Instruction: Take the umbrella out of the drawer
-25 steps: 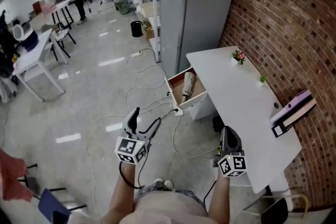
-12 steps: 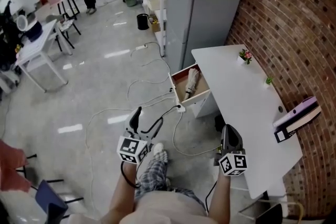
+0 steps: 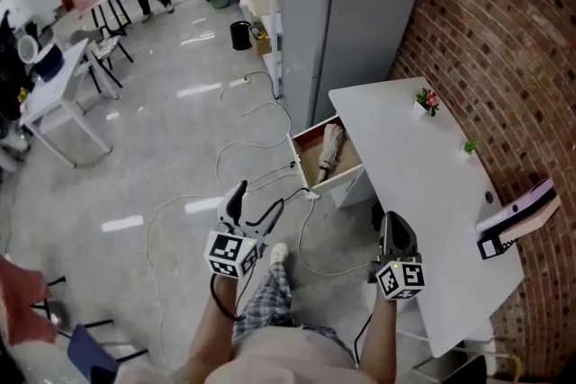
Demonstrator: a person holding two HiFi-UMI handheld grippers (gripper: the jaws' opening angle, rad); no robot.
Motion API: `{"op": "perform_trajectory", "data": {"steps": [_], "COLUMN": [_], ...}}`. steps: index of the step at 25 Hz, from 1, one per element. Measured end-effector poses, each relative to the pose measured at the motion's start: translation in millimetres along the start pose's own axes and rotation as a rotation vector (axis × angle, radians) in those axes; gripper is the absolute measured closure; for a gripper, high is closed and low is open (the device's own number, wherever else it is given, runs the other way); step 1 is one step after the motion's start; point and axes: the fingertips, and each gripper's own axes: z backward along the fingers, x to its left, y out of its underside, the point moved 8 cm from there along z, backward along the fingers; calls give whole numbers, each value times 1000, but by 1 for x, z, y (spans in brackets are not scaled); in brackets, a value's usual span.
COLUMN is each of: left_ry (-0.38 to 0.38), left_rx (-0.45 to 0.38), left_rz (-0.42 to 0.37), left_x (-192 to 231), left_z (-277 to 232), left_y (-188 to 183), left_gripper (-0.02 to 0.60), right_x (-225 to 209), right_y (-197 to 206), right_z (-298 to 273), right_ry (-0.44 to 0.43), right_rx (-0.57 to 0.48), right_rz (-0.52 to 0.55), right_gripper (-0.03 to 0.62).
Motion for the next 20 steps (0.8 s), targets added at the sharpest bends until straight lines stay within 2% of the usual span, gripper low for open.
{"op": "perform_trajectory", "data": {"steps": [7, 20], "left_ry": [42, 147], "left_rx": [25, 46], "left_rz": [13, -20], "left_x": [51, 142], "left_z": [-99, -269], "left_y": [-5, -26], "left_gripper": [210, 210], "right_x": [-21, -50], "right_y": [3, -8], "right_z": [-90, -264], "right_ry": [51, 112], "right_rx": [22, 19], "right_rz": [-22, -18], "right_gripper": [574, 574]}}
